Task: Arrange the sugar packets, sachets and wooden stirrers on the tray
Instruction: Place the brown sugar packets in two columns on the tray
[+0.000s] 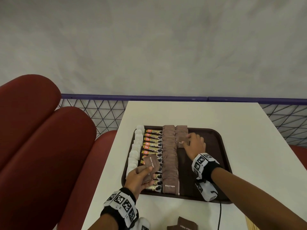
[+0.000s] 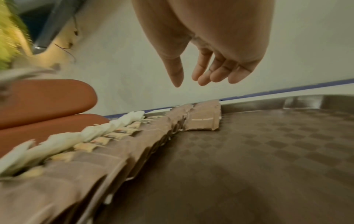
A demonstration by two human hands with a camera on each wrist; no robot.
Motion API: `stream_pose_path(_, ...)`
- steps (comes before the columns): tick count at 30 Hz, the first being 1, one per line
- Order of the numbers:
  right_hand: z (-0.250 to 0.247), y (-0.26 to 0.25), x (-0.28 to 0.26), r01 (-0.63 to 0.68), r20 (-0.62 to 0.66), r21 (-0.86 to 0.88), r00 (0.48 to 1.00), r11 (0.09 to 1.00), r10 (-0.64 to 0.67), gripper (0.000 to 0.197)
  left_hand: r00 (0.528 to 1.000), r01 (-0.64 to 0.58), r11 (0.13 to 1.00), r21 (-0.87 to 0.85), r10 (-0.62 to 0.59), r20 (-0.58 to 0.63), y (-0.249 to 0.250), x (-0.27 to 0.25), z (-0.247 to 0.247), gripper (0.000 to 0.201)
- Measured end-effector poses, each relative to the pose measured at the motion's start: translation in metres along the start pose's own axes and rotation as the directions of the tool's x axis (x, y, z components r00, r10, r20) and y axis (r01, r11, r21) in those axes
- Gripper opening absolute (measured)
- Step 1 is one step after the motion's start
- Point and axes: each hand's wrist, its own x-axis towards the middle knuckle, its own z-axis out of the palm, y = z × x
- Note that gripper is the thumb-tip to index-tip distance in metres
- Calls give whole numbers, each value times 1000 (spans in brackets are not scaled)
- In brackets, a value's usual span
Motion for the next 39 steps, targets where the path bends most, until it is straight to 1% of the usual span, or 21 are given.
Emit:
stream_pose_path(3,-1,-5,-17,110,54,71,992,991,-114,18,1000,-1,1000,21,1,-8,-2,-3,4,23)
stream_pose_path(5,-1,-8,-27,163,123,188,975,969,-188,11,1000,2,999,37,-2,-7,-3,-5,6,28)
stream_pose_path(7,-2,-13,-38,178,234,298,939,938,-252,9,1000,4,999,43,-3,-8,-5,-5,8,33)
stream_pose_path(10,-3,-22,-55,153,406,389,857,908,-318,12,1000,-6,999,45,7,-6,-6,-8,11,35)
stream_pose_path(12,-1,-25,-63,159,444,402,828,902,-344,12,1000,-11,999,50,11,2,-6,-11,13,35)
stream_pose_path(16,7,-31,-74,112,484,438,807,892,-339,12,1000,-13,998,63,11,28,-4,-13,15,33)
stream_pose_path(19,10,-34,-79,100,497,502,779,859,-381,21,999,-7,997,80,3,51,-5,-15,16,29)
stream_pose_path(20,10,-34,-79,87,496,521,779,849,-384,25,998,-5,997,83,1,58,-6,-16,16,28)
stream_pose_path(21,10,-34,-78,71,489,531,788,844,-374,28,998,-5,996,84,0,63,-6,-16,15,28)
stream_pose_path(22,9,-33,-76,59,471,532,809,845,-353,30,998,-5,997,83,0,66,-7,-15,15,27)
stream_pose_path(24,6,-31,-71,26,415,534,863,845,-289,25,998,1,998,68,-5,63,-6,-15,13,25)
stream_pose_path(26,1,-26,-61,-10,328,537,924,844,-198,21,998,15,999,42,-18,58,-5,-14,11,22)
stream_pose_path(28,-5,-17,-47,12,190,481,975,877,-118,21,998,24,999,36,-26,51,-4,-13,9,21)
stream_pose_path(30,-11,-6,-30,28,67,358,996,933,-56,19,999,25,999,37,-26,28,-3,-10,5,21)
stream_pose_path(32,-17,4,-15,10,-6,278,1000,961,-9,12,1000,22,999,30,-22,-6,-3,-6,3,20)
stream_pose_path(34,-20,12,-3,-34,-12,256,999,966,39,11,999,14,1000,24,-13,-34,-3,-3,1,18)
stream_pose_path(36,-19,17,6,-79,46,225,996,971,71,19,999,-3,999,33,4,-48,-2,-2,0,18)
stream_pose_path(37,-18,18,10,-94,82,193,993,977,80,19,999,-13,999,44,16,-51,-1,-1,-1,19)
stream_pose_path(39,-16,18,16,-111,138,109,986,988,96,11,998,-25,998,59,29,-52,-1,1,-3,19)
